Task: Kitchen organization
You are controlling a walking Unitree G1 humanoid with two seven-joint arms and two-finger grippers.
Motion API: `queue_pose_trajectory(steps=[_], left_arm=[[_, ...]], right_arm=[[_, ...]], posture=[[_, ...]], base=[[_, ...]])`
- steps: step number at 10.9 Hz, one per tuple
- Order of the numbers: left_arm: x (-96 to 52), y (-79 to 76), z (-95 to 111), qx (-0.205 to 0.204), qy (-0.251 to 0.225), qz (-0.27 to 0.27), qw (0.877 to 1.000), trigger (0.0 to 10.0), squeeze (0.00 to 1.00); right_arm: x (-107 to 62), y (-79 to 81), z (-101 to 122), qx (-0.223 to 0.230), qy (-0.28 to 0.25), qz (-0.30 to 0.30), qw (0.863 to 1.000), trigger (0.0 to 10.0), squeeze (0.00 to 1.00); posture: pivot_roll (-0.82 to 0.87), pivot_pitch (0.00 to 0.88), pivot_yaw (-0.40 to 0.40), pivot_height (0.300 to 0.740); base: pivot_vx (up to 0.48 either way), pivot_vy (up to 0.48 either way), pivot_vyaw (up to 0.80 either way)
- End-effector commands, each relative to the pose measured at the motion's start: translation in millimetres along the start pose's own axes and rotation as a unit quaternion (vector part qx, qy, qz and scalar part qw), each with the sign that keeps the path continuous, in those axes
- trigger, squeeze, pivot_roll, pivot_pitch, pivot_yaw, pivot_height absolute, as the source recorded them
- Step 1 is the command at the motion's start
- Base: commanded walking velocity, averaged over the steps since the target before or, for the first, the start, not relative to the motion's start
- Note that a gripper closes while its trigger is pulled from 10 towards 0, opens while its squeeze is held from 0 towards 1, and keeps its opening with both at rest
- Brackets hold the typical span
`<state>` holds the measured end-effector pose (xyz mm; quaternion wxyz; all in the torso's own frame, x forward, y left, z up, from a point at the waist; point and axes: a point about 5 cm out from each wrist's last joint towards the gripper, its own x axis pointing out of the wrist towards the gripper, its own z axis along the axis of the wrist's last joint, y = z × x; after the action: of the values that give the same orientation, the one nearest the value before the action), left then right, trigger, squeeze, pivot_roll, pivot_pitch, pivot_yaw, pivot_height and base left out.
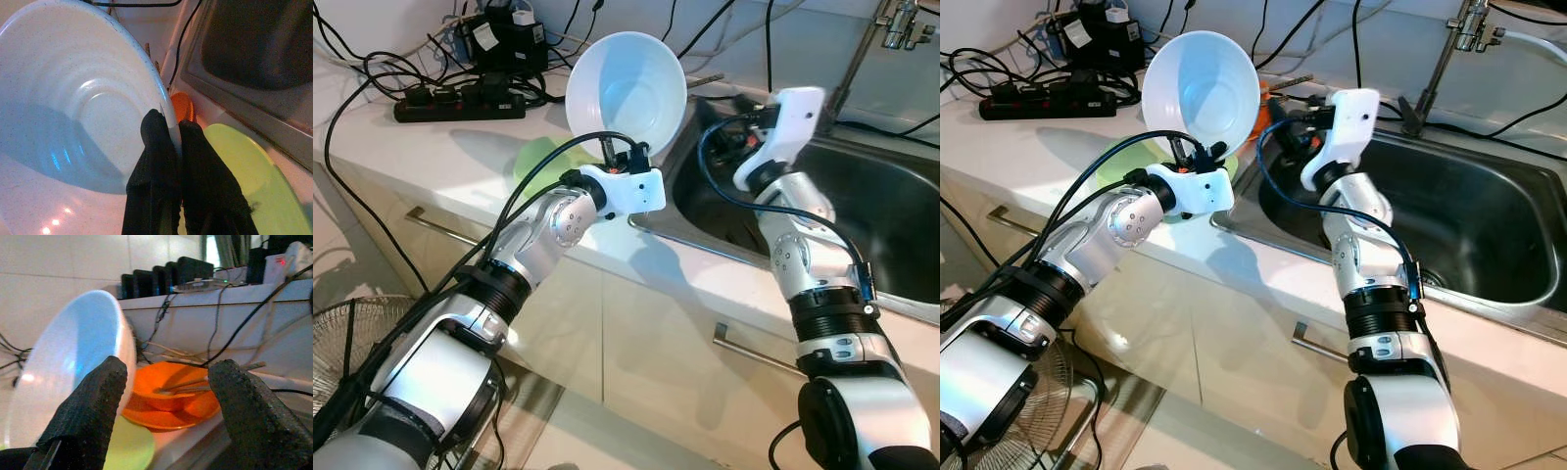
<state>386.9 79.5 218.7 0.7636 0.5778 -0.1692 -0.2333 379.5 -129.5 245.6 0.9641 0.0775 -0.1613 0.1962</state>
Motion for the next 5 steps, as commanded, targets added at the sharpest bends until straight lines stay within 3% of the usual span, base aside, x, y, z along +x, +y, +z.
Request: queue_pose_trajectory(steps=[1,5], left_arm=[[0.6,2.6,4.0,0.01,-0.009,0.001,1.0,10.0,0.0],[1.3,-1.4,8.3,0.023,-0.018,-0.012,1.0,10.0,0.0]], right_arm=[[-2.5,2.6,1.4,0.008,0.001,0.013,1.0,10.0,0.0],[-3.3,10.2,0.8,0.014,0.012,0.029,0.999,10.0,0.0]], posture=[[0.18,0.0,-0.004,0.74],[0.19,0.0,-0.009,0.74]], base=[[0.0,0.0,0.0],[0.0,0.0,0.0]])
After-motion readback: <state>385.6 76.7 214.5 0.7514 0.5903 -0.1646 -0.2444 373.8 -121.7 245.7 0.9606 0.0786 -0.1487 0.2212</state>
